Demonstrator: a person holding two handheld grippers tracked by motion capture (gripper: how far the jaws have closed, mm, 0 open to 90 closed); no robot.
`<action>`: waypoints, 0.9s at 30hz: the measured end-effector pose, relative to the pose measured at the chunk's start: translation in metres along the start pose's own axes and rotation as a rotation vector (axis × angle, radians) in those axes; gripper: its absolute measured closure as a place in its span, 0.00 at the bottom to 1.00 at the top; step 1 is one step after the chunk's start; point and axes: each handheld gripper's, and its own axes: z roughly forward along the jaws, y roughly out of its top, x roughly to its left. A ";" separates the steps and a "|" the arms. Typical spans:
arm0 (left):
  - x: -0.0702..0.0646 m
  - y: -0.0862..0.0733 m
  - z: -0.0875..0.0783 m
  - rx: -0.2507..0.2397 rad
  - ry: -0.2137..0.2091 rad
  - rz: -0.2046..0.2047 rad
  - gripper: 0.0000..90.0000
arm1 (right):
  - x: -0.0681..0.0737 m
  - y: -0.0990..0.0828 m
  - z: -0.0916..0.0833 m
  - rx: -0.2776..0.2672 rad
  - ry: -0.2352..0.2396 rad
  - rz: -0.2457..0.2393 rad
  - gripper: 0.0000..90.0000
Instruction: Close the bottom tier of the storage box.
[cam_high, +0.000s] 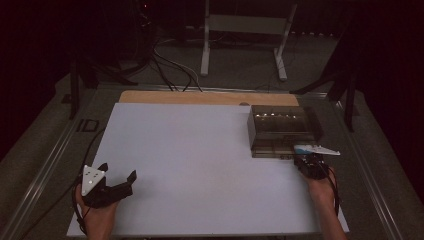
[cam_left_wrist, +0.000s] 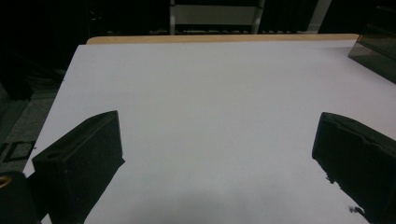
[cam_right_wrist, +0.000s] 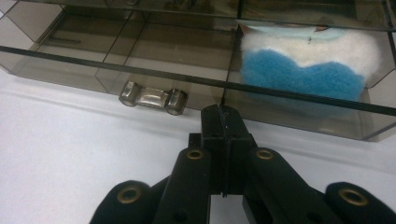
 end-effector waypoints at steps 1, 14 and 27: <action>0.000 0.000 0.001 0.003 -0.002 0.003 0.04 | 0.000 0.000 0.000 0.000 0.000 0.001 1.00; -0.001 0.000 -0.001 0.000 -0.001 0.010 0.04 | 0.000 0.001 0.001 -0.007 -0.007 0.009 1.00; -0.002 0.000 -0.001 0.003 -0.001 0.012 0.04 | -0.003 0.002 0.003 -0.013 -0.007 0.031 1.00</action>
